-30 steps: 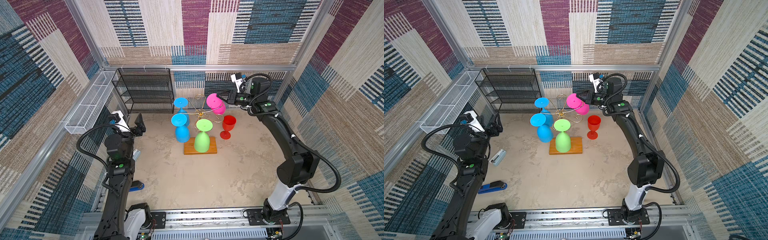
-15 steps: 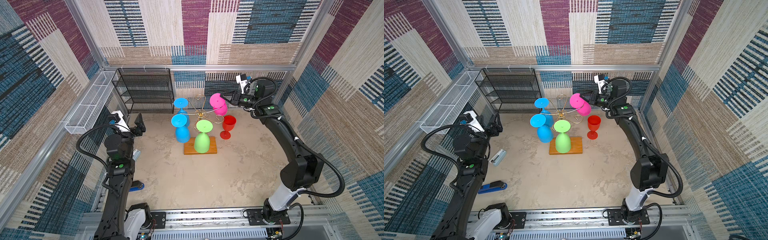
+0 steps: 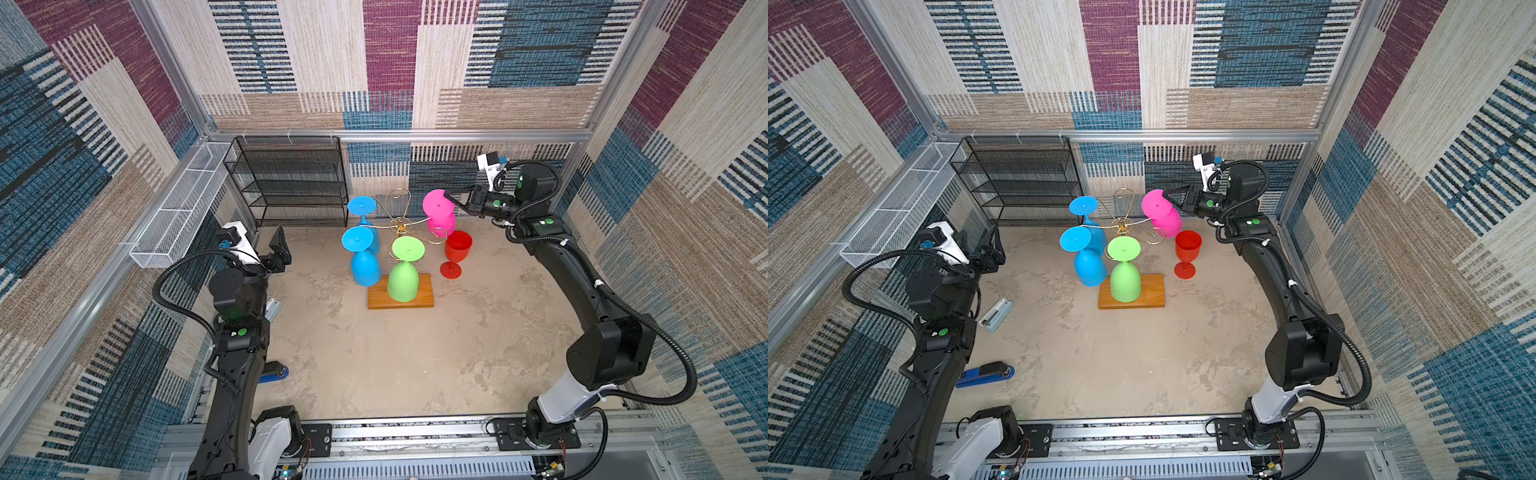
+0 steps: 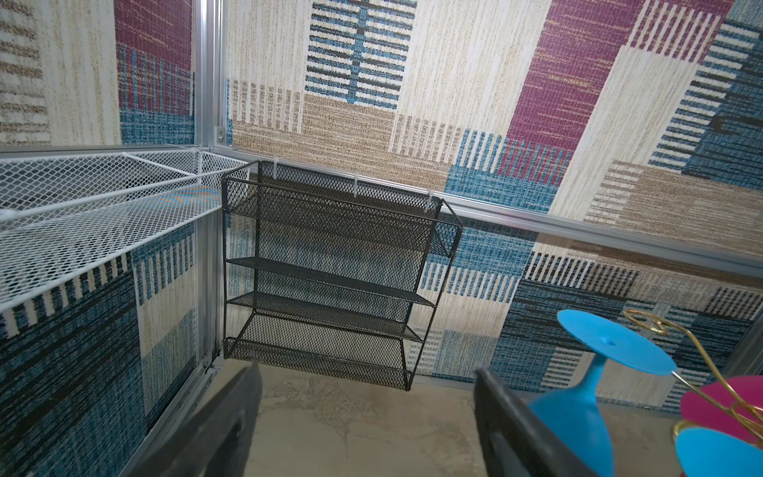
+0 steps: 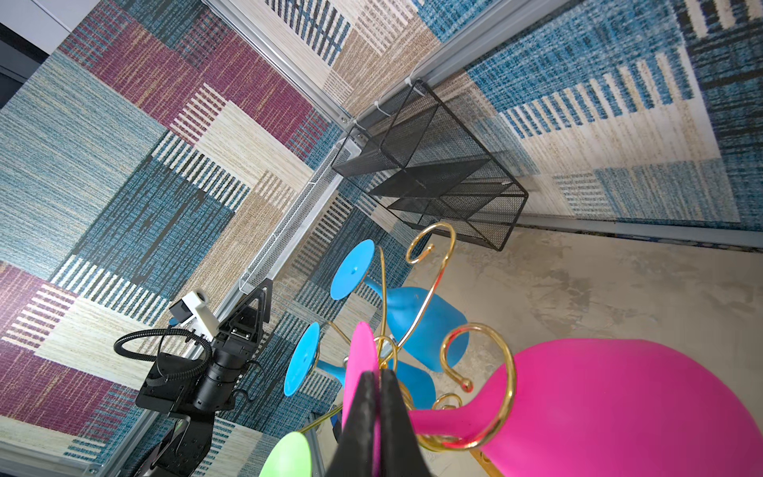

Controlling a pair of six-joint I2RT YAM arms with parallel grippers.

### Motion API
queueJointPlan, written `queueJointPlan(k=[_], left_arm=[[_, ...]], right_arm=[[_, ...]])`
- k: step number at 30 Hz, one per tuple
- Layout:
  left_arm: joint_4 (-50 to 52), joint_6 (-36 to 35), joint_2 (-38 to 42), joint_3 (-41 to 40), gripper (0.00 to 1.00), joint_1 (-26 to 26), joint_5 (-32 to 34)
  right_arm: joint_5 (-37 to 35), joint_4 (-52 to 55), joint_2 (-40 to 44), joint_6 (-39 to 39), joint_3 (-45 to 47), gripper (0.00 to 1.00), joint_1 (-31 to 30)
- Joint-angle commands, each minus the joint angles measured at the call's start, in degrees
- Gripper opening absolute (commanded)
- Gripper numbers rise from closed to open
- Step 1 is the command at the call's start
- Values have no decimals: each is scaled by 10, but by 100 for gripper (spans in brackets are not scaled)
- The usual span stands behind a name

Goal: Take the wine glass off the wine glass rack
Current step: Pick up the wine glass from the wine glass rack.

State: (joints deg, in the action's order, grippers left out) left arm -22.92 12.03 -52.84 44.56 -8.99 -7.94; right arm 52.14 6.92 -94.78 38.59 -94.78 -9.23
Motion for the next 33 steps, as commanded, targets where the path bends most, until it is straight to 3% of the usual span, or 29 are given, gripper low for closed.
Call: queueJointPlan(k=[1, 13, 33], left_arm=[[-19, 7, 1, -1, 83, -1, -7], [-18, 7, 4, -1, 83, -1, -6], [-17, 6, 6, 0, 83, -1, -7]], right_arm=[[15, -32, 9, 10, 5, 0, 0], [21, -58, 29, 26, 44, 0, -1], [22, -73, 10, 32, 34, 0, -26]])
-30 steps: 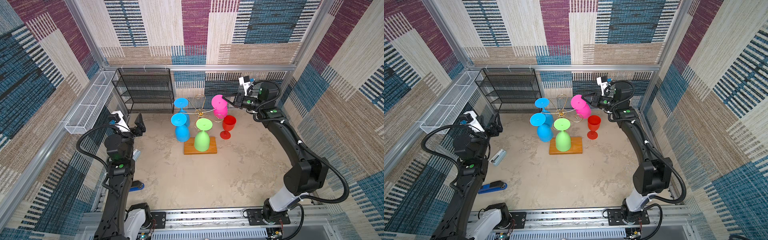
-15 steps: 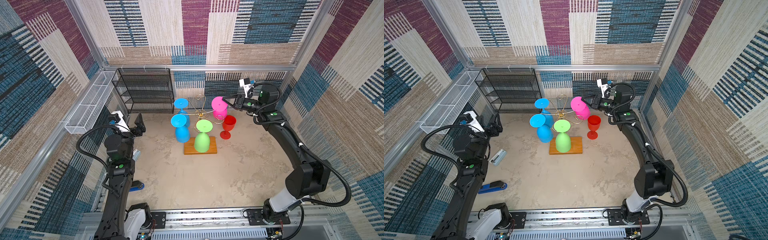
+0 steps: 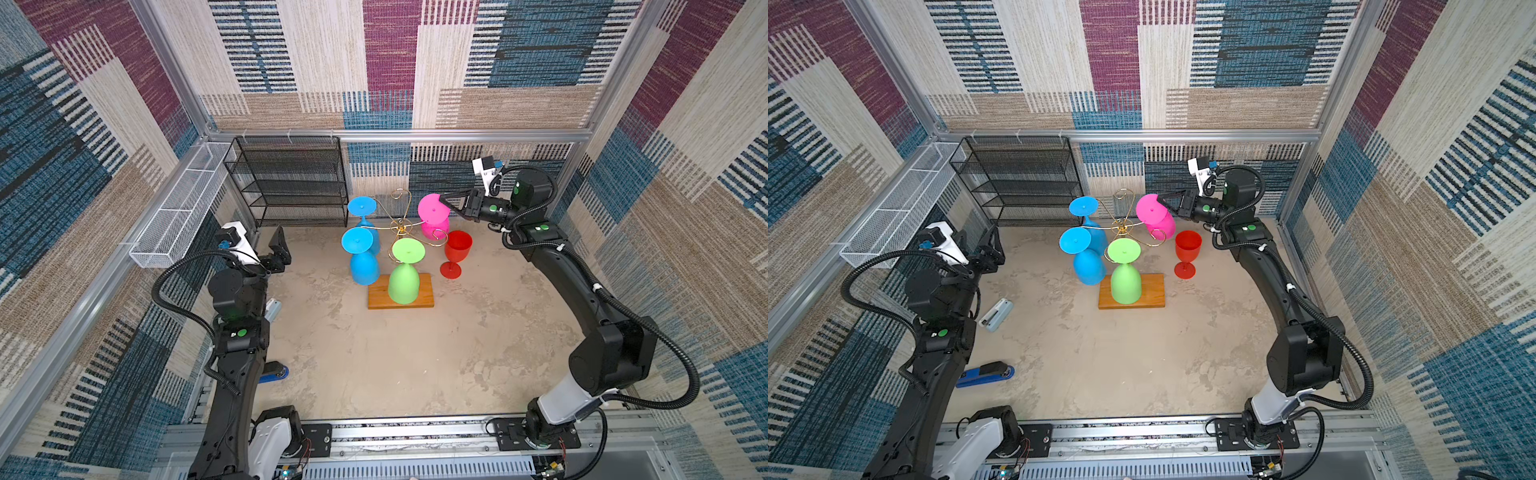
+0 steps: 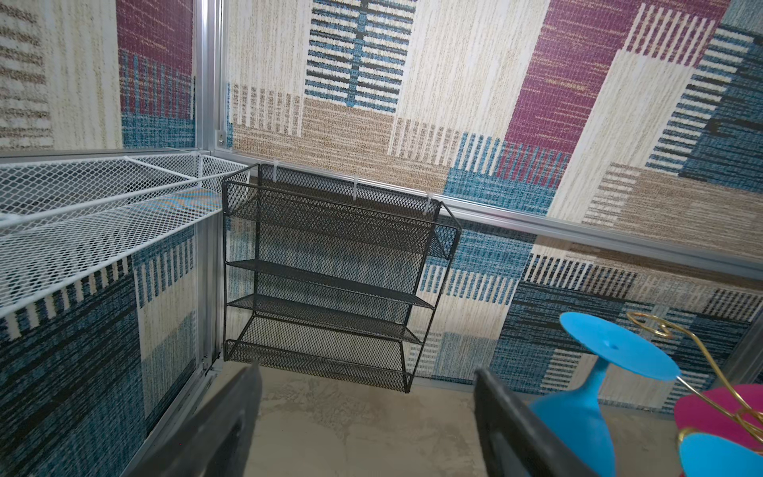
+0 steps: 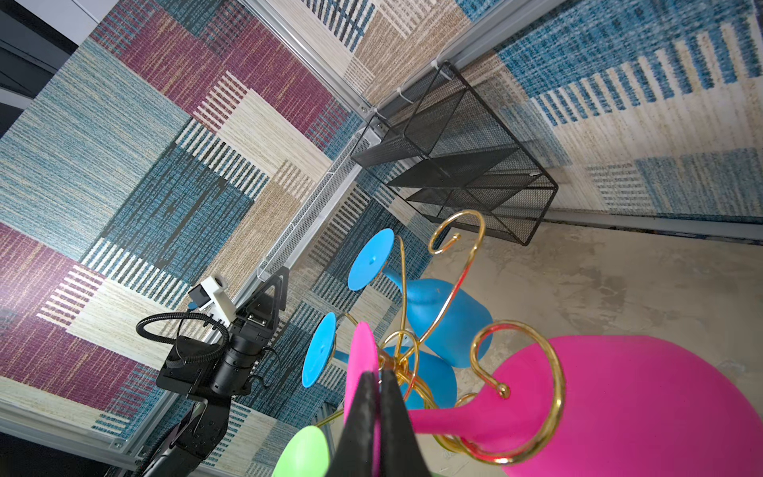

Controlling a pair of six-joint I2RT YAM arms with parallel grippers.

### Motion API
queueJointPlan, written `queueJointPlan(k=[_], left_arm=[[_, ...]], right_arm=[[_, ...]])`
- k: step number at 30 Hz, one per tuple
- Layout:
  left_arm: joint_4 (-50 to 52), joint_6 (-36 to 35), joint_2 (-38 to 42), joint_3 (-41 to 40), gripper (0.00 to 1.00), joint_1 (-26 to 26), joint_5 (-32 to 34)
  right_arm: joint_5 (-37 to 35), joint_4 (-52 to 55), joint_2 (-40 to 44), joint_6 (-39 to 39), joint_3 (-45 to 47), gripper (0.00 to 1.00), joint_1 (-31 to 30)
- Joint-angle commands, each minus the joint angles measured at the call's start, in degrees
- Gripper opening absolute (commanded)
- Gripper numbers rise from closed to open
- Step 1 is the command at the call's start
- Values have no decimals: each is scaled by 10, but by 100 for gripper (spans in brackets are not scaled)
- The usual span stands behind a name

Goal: Take the wine glass off the wine glass rack
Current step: Pick up the wine glass from the wine glass rack.

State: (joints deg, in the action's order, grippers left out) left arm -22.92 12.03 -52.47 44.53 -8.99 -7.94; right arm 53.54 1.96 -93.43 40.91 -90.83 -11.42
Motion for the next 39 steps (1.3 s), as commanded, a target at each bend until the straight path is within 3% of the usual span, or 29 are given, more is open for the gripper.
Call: queueJointPlan(k=[1, 21, 39], left_arm=[[-18, 6, 2, -1, 83, -1, -5], [-17, 4, 1, 0, 83, -2, -5], [-14, 1, 5, 1, 83, -3, -5]], right_arm=[[8, -24, -7, 9, -6, 0, -6], [-15, -49, -68, 17, -69, 0, -23], [-53, 11, -157, -19, -232, 0, -11]])
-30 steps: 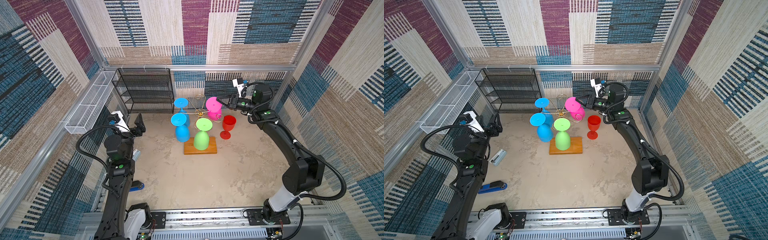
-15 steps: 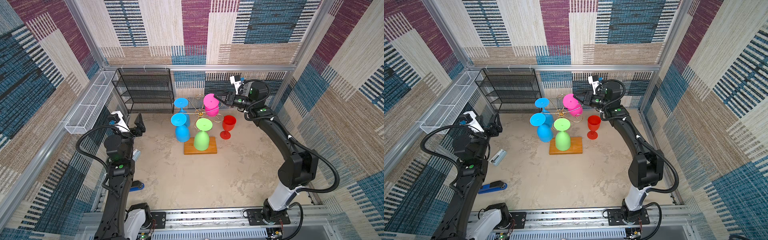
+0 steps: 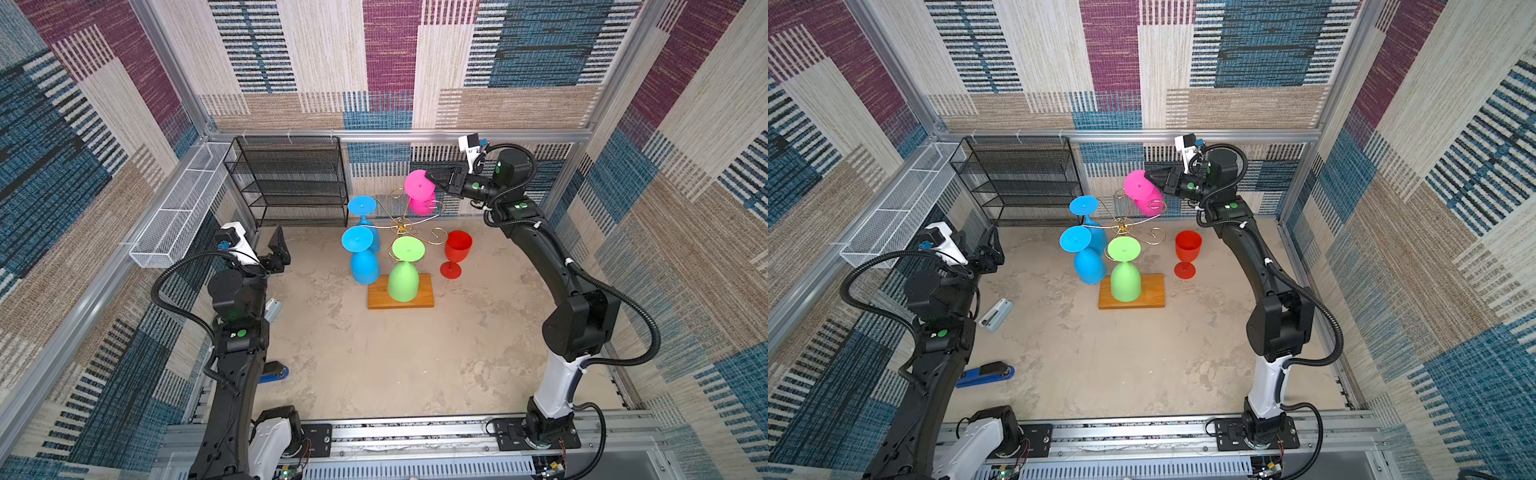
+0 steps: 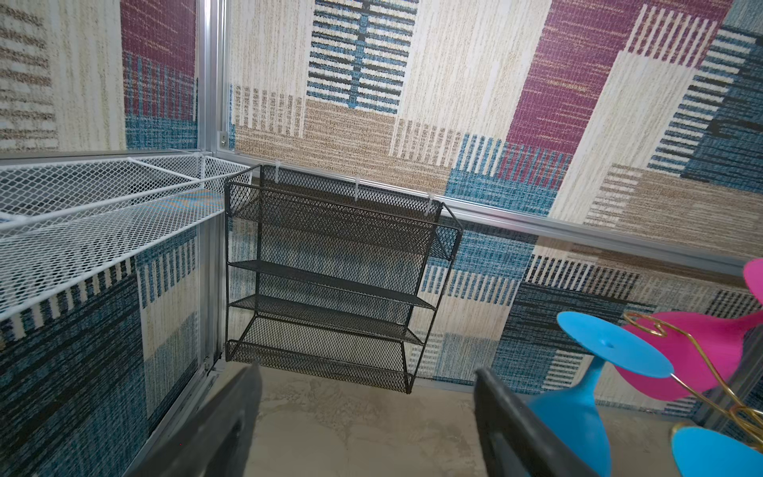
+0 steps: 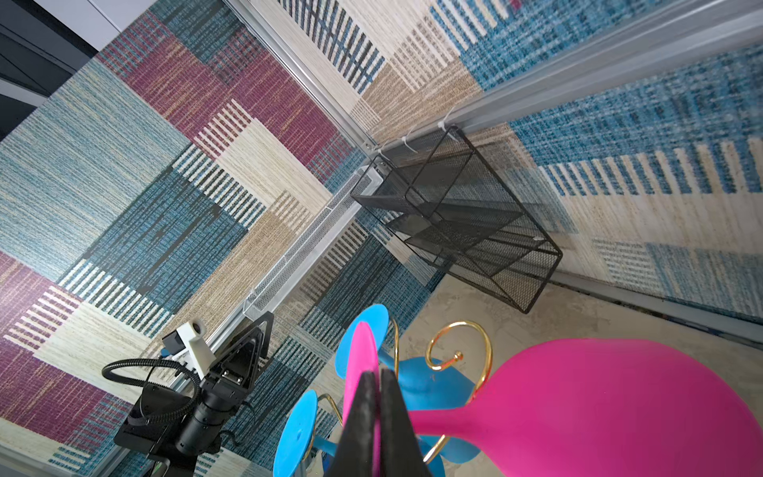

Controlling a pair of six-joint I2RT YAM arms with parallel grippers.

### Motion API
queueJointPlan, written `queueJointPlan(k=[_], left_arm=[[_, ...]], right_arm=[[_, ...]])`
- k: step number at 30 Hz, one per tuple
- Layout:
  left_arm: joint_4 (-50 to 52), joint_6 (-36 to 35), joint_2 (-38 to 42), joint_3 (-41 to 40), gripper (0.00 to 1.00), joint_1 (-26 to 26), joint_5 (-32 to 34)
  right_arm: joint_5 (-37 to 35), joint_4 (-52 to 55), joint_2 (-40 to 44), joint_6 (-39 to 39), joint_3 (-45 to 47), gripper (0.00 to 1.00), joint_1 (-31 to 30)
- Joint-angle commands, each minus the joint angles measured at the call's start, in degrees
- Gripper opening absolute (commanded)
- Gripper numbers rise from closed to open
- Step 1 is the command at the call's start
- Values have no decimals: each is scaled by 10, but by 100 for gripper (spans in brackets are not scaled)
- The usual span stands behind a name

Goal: Take the wine glass off the wine glass rack
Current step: Pick up the wine glass from the wine glass rack.

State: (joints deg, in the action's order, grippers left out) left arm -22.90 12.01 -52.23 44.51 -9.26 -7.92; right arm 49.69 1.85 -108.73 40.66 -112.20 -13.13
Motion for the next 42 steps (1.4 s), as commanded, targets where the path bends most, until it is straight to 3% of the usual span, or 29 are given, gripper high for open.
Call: queueJointPlan(k=[1, 8, 17, 22, 34, 38, 42], left_arm=[[-14, 3, 3, 2, 83, 0, -5], [-7, 39, 1, 37, 81, -1, -80], [29, 159, -26, 147, 71, 4, -300], [28, 237, -67, 230, 67, 41, -392], [29, 240, -193, 356, 62, 238, -405], [23, 248, -239, 396, 61, 274, -418], [-29, 300, -280, 416, 60, 291, -433]], right_arm=[[-17, 17, -3, -20, -24, 0, 9], [-37, 39, 36, -49, -21, 0, 37], [-75, 52, 136, -125, 29, 0, 41], [-71, 47, 184, -157, 51, 0, 41], [-27, 28, 233, -174, 62, 0, 40], [-10, 3, 246, -158, 81, 0, 35], [-7, -2, 256, -161, 93, 0, 19]])
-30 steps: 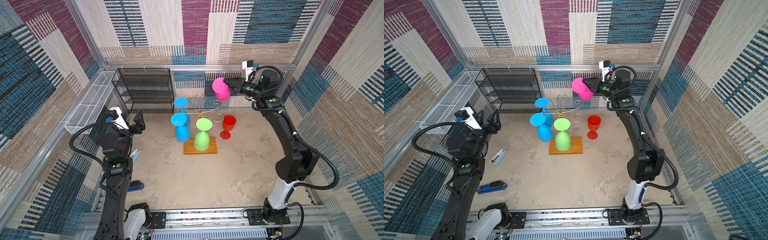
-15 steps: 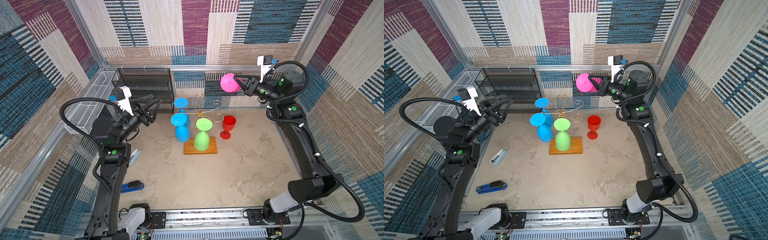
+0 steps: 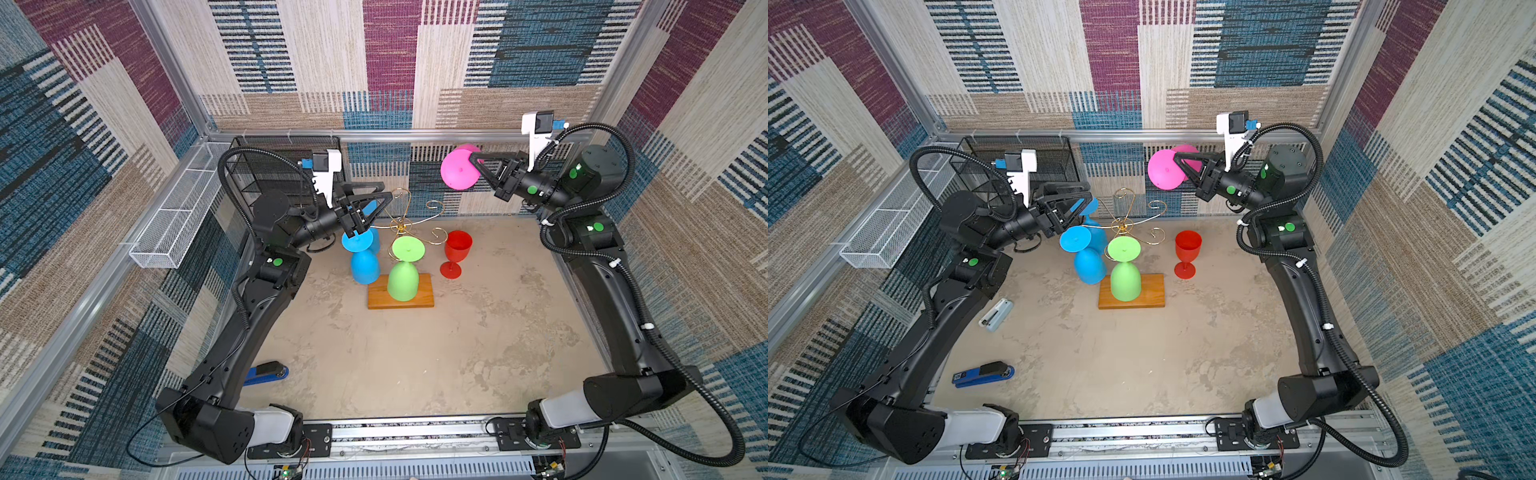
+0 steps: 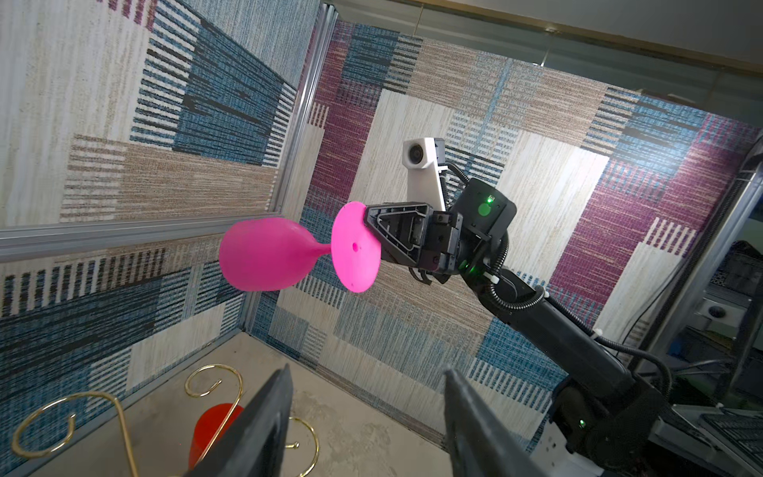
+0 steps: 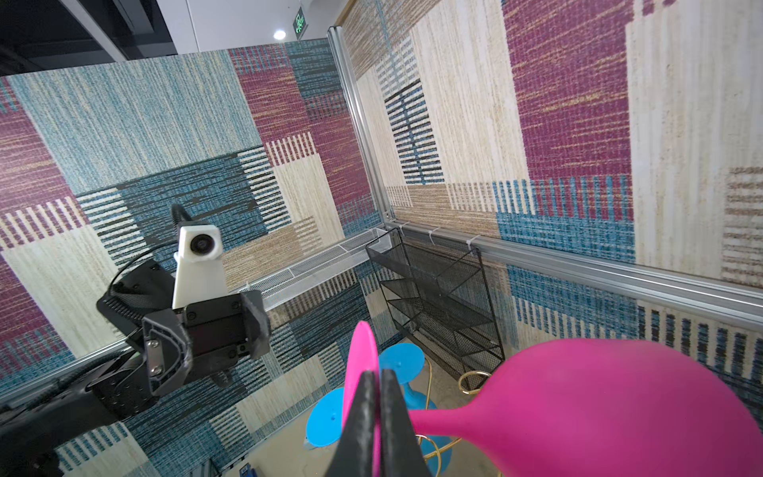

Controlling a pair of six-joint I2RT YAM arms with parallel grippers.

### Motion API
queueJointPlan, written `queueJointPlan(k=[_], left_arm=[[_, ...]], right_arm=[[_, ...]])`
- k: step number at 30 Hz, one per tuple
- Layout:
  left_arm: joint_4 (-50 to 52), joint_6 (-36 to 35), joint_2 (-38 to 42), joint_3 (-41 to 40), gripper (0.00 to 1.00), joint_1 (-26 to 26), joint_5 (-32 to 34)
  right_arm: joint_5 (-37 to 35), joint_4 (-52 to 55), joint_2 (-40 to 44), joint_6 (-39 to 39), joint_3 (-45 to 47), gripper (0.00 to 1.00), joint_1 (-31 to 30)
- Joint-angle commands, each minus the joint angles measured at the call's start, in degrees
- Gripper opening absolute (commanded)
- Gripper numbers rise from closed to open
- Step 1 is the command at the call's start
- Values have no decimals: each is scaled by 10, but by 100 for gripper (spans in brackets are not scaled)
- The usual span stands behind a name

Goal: Take the wine glass off the wine glass rack
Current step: Pick up the wine glass from the wine glass rack.

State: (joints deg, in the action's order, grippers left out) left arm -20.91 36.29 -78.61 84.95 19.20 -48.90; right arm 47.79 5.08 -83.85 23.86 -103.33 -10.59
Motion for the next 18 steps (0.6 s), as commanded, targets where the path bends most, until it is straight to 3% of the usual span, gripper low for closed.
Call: queueJointPlan(k=[1, 18], left_arm=[[-63, 71, -26, 18, 60, 10, -30], [-97, 104, -81, 58, 57, 62, -27]], right_arm=[[13, -36, 9, 7, 6, 0, -11], [10, -47, -3, -2, 0, 0, -90]])
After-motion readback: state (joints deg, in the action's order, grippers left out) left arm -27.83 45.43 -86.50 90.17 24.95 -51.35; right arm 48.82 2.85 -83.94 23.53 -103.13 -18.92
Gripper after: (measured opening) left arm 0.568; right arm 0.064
